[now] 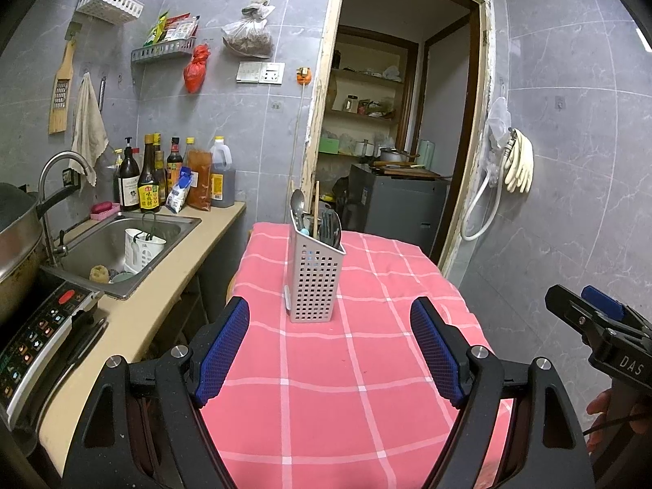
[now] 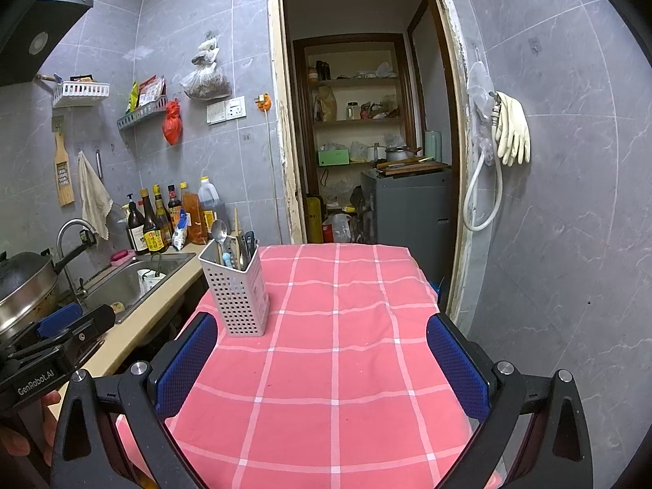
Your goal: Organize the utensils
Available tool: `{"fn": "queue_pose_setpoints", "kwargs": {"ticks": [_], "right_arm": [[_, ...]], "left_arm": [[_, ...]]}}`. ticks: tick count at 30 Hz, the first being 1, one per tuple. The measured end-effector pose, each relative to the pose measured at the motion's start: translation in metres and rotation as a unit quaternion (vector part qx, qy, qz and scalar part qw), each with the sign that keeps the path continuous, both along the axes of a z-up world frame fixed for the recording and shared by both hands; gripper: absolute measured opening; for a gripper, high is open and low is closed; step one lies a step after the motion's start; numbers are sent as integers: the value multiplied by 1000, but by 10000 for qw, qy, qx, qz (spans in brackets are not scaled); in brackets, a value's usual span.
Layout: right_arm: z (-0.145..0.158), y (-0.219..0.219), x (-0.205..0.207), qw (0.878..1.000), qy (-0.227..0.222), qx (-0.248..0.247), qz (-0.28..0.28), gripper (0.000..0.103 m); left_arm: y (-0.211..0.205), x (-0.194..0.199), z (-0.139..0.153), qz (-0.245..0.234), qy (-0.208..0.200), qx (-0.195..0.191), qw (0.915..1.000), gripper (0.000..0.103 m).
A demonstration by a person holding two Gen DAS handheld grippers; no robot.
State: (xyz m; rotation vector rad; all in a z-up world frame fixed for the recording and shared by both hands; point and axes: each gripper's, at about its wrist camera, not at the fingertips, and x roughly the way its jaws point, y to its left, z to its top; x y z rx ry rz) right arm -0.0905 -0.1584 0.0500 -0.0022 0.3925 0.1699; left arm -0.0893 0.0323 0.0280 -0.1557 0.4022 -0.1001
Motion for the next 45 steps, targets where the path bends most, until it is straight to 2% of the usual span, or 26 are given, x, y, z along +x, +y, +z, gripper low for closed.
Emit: {"fn": "queue_pose_setpoints", "kwargs": {"ticks": [45], "right_arm": [[2,-2,5,10000,43,35,-8,103]], "left_arm": [[6,3,-11,-5,58,8,10000,76]]}}
